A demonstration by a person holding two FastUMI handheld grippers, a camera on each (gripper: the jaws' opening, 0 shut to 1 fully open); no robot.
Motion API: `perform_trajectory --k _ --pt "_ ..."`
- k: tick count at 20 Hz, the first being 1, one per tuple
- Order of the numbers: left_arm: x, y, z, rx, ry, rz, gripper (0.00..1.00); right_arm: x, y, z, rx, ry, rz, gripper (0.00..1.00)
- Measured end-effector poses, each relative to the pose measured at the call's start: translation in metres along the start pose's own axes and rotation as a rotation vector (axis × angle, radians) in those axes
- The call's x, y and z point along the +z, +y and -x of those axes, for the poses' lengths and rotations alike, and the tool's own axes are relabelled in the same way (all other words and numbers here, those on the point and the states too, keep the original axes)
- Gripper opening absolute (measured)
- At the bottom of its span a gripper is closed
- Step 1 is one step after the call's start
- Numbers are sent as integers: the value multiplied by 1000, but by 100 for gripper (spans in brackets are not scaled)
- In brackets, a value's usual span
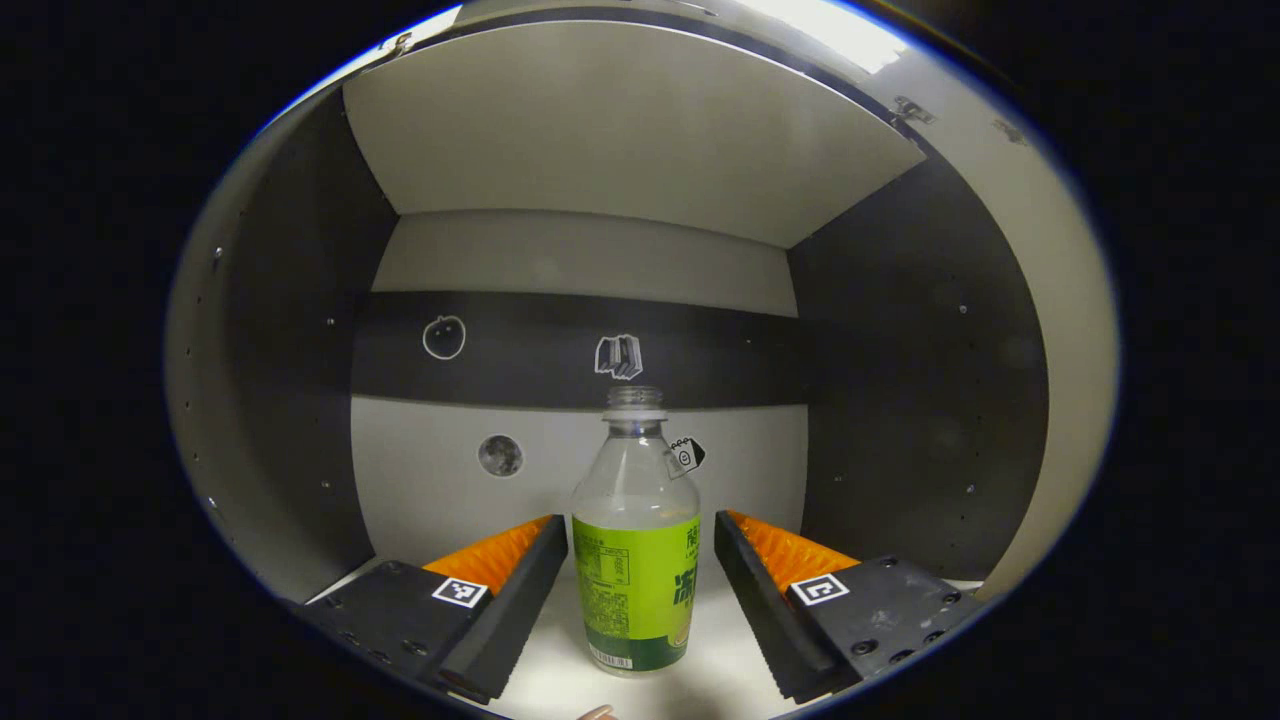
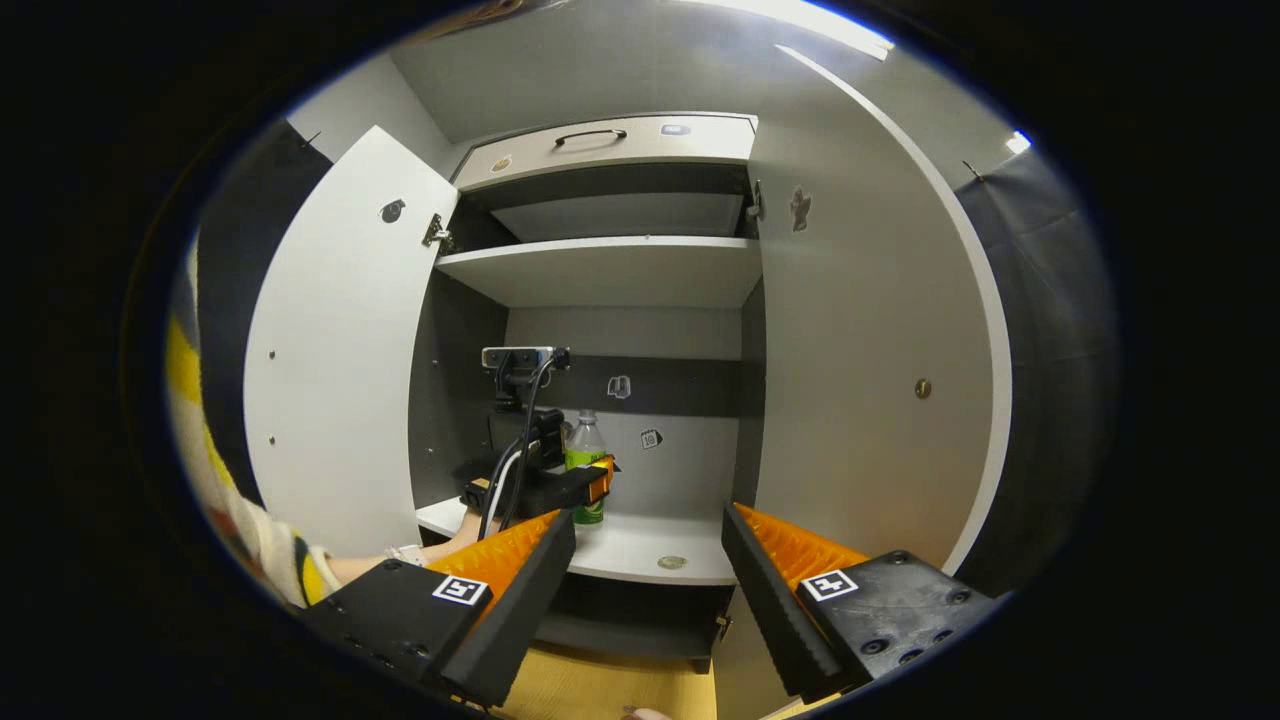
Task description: Grasp the bottle in the cabinet with the left hand and place it on the coaster, then close the right door with the right hand and the left door with the left hand.
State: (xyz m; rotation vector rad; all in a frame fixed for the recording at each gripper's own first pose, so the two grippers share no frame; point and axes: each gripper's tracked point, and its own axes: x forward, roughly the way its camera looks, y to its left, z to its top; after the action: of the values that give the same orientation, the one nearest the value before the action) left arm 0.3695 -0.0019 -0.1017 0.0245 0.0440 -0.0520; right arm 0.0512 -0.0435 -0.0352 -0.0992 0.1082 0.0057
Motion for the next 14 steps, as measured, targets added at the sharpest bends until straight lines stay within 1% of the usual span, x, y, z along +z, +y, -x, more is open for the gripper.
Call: perform_trajectory --k 1,2,3,4,5,9,11,14 --pt "-3 2 -5 1 8 -16 94 0 0 -1 0 3 1 98" --pt "-4 1 -11 -9 15 -33 94 0 0 -1 0 5 -3 94" --pt "-6 -2 -15 -17 23 -43 91 0 -1 -2 0 6 -10 98" --pt "-5 -4 -12 -16 18 -46 87 0 -1 -2 1 7 -15 97" --pt "-5 -5 -13 -24 22 -49 80 0 -1 -3 0 7 -15 97" --pt "-3 -4 -11 -20 19 -21 77 1 -1 -3 -1 9 -1 98" --pt "11 -1 -1 -11 0 -3 76 4 -1 -2 0 4 -6 98" --pt "36 1 41 -22 -19 24 77 10 -1 -1 0 -10 -13 98"
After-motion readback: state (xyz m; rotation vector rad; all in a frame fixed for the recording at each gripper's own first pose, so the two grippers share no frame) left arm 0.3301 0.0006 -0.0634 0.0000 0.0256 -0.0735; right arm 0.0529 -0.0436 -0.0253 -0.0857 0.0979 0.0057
